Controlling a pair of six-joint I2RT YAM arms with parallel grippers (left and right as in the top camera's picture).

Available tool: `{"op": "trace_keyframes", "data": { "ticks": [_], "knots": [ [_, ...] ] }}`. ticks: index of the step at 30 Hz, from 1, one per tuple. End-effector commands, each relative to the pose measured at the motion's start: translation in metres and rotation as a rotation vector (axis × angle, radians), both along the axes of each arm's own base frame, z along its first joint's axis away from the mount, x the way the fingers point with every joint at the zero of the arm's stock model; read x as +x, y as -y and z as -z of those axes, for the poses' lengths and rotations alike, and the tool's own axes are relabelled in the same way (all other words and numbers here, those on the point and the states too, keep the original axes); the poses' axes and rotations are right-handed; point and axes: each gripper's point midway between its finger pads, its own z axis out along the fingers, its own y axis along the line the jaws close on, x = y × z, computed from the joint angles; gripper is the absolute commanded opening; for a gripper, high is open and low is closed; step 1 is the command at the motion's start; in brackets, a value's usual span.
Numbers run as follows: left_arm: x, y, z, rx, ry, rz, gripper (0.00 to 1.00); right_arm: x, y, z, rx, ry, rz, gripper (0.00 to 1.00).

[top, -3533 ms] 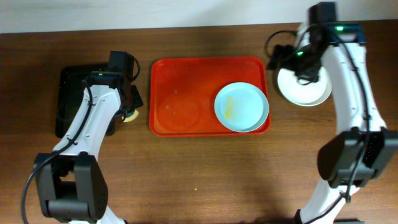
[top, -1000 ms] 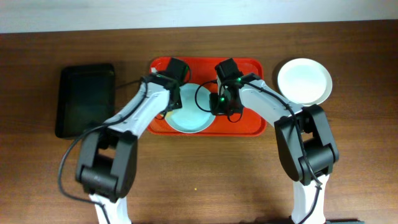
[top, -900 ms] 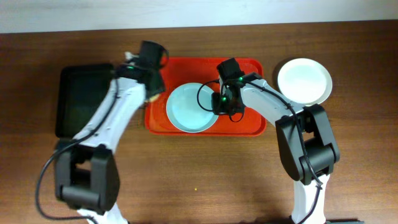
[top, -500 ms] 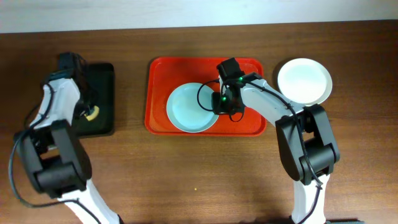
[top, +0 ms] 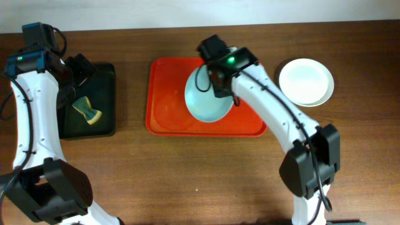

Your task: Clean dirty plates on tray and stack at the side

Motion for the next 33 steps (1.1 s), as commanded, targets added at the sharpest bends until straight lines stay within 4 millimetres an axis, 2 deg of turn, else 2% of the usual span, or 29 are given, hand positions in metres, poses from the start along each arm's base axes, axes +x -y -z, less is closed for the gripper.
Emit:
{"op": "trace_keyframes", "data": {
  "ticks": [1, 2, 3, 6, 7, 9, 10, 11, 12, 13, 15, 16, 17, 19, 20, 21, 23, 24, 25, 26, 29, 30, 33],
  "knots": [
    [0.001, 0.001, 0.002, -0.009, -0.002, 0.008, 0.99, 0.007, 0.009, -0.065, -0.316, 0.268, 0.010, 0.04],
    [0.001, 0.001, 0.002, -0.009, -0.002, 0.008, 0.99, 0.006, 0.007, -0.079, -0.400, 0.336, 0.012, 0.04],
    [0.001, 0.001, 0.002, -0.009, -0.002, 0.008, 0.99, 0.003, 0.005, -0.104, -0.521, 0.442, 0.025, 0.04],
    [0.001, 0.001, 0.002, -0.009, -0.002, 0.008, 1.00, -0.015, -0.020, -0.173, -0.954, 0.590, -0.065, 0.04],
    [0.001, 0.001, 0.002, -0.009, -0.002, 0.008, 0.99, -0.019, -0.025, -0.181, -1.003, 0.597, -0.071, 0.04],
    [0.001, 0.001, 0.002, -0.009, -0.002, 0.008, 0.99, -0.027, -0.052, -0.183, -1.092, 0.527, -0.209, 0.04],
    [0.001, 0.001, 0.002, -0.009, -0.002, 0.008, 0.99, -0.028, -0.055, -0.183, -1.086, 0.528, -0.218, 0.04],
    [0.001, 0.001, 0.002, -0.009, -0.002, 0.008, 0.99, -0.024, -0.058, -0.174, -1.019, 0.532, -0.232, 0.04],
    [0.001, 0.001, 0.002, -0.009, -0.002, 0.008, 0.99, -0.006, -0.061, -0.131, -0.747, 0.465, -0.297, 0.04],
    [0.001, 0.001, 0.002, -0.009, -0.002, 0.008, 0.99, 0.008, -0.051, -0.079, -0.438, 0.311, -0.306, 0.04],
    [0.001, 0.001, 0.002, -0.009, -0.002, 0.008, 0.99, 0.019, -0.034, -0.031, 0.018, 0.107, -0.209, 0.04],
    [0.001, 0.001, 0.002, -0.009, -0.002, 0.008, 0.99, 0.022, -0.030, -0.023, 0.158, 0.042, -0.206, 0.04],
    [0.001, 0.001, 0.002, -0.009, -0.002, 0.008, 0.99, 0.029, -0.002, -0.017, 0.288, -0.022, -0.148, 0.04],
    [0.001, 0.001, 0.002, -0.009, -0.002, 0.008, 0.99, 0.035, 0.042, -0.013, 0.292, -0.048, -0.054, 0.04],
    [0.001, 0.001, 0.002, -0.009, -0.002, 0.008, 0.99, 0.038, 0.090, -0.010, 0.288, -0.065, 0.051, 0.04],
    [0.001, 0.001, 0.002, -0.009, -0.002, 0.008, 0.99, 0.039, 0.120, -0.009, 0.288, -0.067, 0.116, 0.04],
    [0.001, 0.001, 0.002, -0.009, -0.002, 0.008, 0.99, 0.040, 0.205, 0.002, 0.293, -0.049, 0.300, 0.04],
    [0.001, 0.001, 0.002, -0.009, -0.002, 0.008, 0.99, 0.036, 0.249, 0.012, 0.296, -0.032, 0.395, 0.04],
    [0.001, 0.001, 0.002, -0.009, -0.002, 0.008, 0.99, 0.028, 0.301, 0.031, 0.301, -0.005, 0.506, 0.04],
    [0.001, 0.001, 0.002, -0.009, -0.002, 0.008, 0.99, 0.024, 0.326, 0.043, 0.343, 0.018, 0.557, 0.04],
    [0.001, 0.001, 0.002, -0.009, -0.002, 0.008, 0.99, 0.017, 0.365, 0.061, 0.436, 0.069, 0.630, 0.04],
    [0.001, 0.001, 0.002, -0.009, -0.002, 0.008, 0.99, 0.017, 0.368, 0.064, 0.437, 0.066, 0.636, 0.05],
    [0.001, 0.001, 0.002, -0.009, -0.002, 0.008, 0.99, 0.028, 0.353, 0.066, 0.439, 0.070, 0.596, 0.05]
  ]
}}
